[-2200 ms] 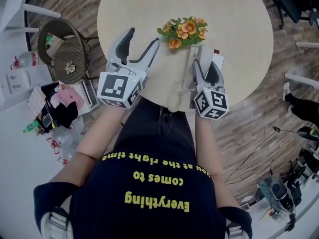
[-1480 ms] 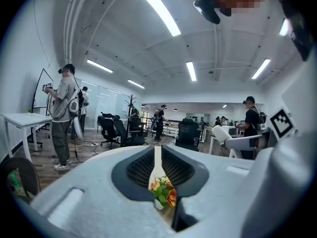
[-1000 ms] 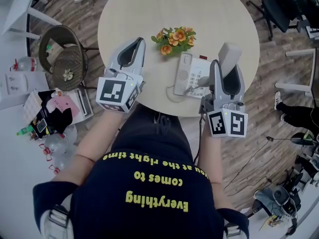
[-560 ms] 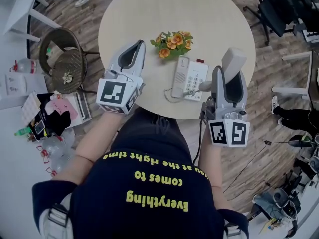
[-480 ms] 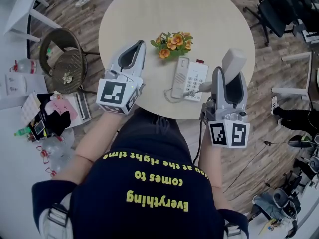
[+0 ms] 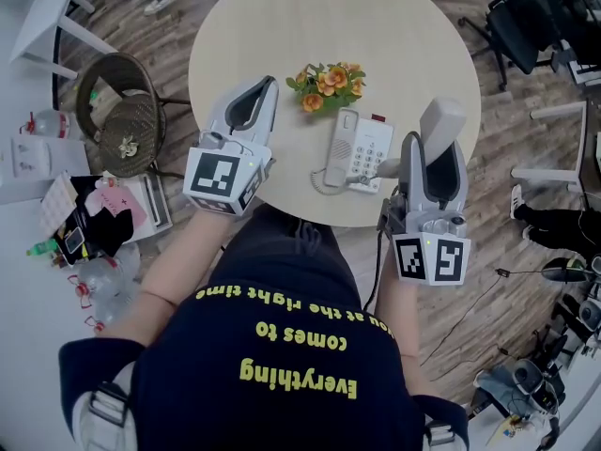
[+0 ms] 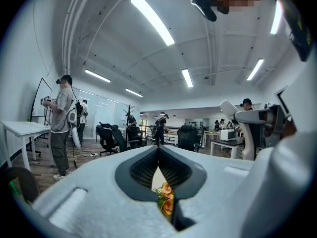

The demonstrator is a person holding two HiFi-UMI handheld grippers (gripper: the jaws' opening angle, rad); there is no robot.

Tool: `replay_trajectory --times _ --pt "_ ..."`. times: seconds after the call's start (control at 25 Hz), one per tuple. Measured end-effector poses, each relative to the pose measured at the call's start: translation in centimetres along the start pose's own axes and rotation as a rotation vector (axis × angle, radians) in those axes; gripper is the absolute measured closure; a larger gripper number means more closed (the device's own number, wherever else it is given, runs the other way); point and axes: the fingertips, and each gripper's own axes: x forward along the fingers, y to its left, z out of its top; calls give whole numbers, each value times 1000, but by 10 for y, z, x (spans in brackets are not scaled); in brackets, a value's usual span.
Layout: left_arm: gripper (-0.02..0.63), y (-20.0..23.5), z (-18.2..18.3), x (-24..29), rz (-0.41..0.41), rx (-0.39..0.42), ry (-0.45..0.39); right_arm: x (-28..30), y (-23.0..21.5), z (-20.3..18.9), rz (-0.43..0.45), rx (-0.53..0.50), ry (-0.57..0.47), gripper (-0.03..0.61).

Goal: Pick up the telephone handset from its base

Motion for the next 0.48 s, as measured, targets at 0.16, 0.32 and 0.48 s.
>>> replay_trajectory --times 0.16,0.32,0.48 --pt "611 -1 -1 0 -4 2 3 -1 -1 1 -6 -9 -2 334" --pt "611 -2 -3 0 -6 11 7 -2 -1 1 -12 -20 -2 334" --pt "611 -3 -4 1 -7 12 9 -2 -2 0 -16 -16 -2 334"
